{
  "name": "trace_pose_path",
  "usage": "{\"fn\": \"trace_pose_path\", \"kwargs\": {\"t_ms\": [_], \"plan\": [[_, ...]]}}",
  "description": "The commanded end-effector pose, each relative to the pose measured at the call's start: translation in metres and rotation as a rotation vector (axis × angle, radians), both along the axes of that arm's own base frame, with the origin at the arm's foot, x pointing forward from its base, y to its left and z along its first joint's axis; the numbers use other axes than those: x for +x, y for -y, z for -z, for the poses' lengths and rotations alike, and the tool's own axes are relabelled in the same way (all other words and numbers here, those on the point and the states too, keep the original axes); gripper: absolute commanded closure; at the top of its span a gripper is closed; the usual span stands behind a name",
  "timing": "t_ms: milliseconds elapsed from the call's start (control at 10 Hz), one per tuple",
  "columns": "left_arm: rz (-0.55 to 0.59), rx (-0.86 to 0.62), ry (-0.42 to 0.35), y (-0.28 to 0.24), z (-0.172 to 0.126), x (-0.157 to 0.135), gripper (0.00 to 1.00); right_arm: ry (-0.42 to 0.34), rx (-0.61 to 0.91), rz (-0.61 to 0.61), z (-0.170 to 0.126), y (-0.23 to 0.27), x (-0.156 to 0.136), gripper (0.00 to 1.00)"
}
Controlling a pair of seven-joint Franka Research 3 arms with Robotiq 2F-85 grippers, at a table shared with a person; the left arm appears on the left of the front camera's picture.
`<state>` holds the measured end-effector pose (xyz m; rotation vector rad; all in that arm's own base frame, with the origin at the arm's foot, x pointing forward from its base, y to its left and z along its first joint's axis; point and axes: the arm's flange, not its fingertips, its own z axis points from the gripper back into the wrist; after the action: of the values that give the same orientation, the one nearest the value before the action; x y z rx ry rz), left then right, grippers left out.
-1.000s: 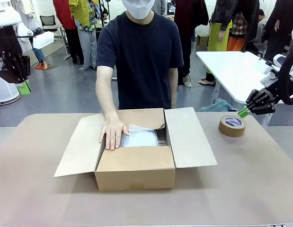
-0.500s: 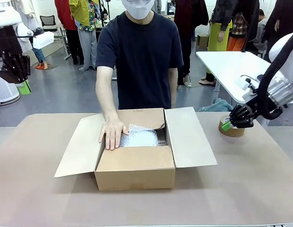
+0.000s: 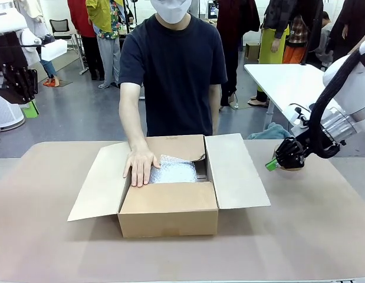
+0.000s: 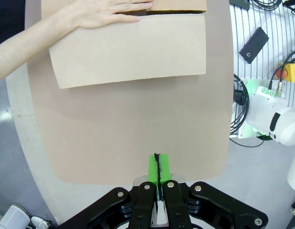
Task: Wrap the clocks to prevent damage.
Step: Push the right (or left) flap of the Package Box to close it.
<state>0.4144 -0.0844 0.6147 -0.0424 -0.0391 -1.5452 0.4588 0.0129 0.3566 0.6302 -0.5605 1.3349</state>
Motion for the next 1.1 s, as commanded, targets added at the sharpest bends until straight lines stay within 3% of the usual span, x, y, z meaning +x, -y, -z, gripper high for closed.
{"fn": "trace_pose_path", "kwargs": {"t_ms": [0, 200, 400, 1000], "plan": [[0.002, -0.005, -0.006, -0.002, -0.002, -0.001, 1.0, 0.034, 0.098, -0.055, 0.017, -0.005, 0.009, 0.99], [0.002, -0.005, -0.006, -0.002, -0.002, -0.001, 1.0, 0.086, 0.241, -0.141, 0.028, 0.006, 0.014, 0.99], [0.002, -0.005, -0.006, -0.002, -0.002, -0.001, 1.0, 0.111, 0.322, -0.154, 0.037, 0.016, 0.017, 0.99], [0.002, -0.005, -0.006, -0.002, -0.002, -0.001, 1.0, 0.089, 0.345, -0.114, 0.064, 0.01, 0.022, 0.99]]}}
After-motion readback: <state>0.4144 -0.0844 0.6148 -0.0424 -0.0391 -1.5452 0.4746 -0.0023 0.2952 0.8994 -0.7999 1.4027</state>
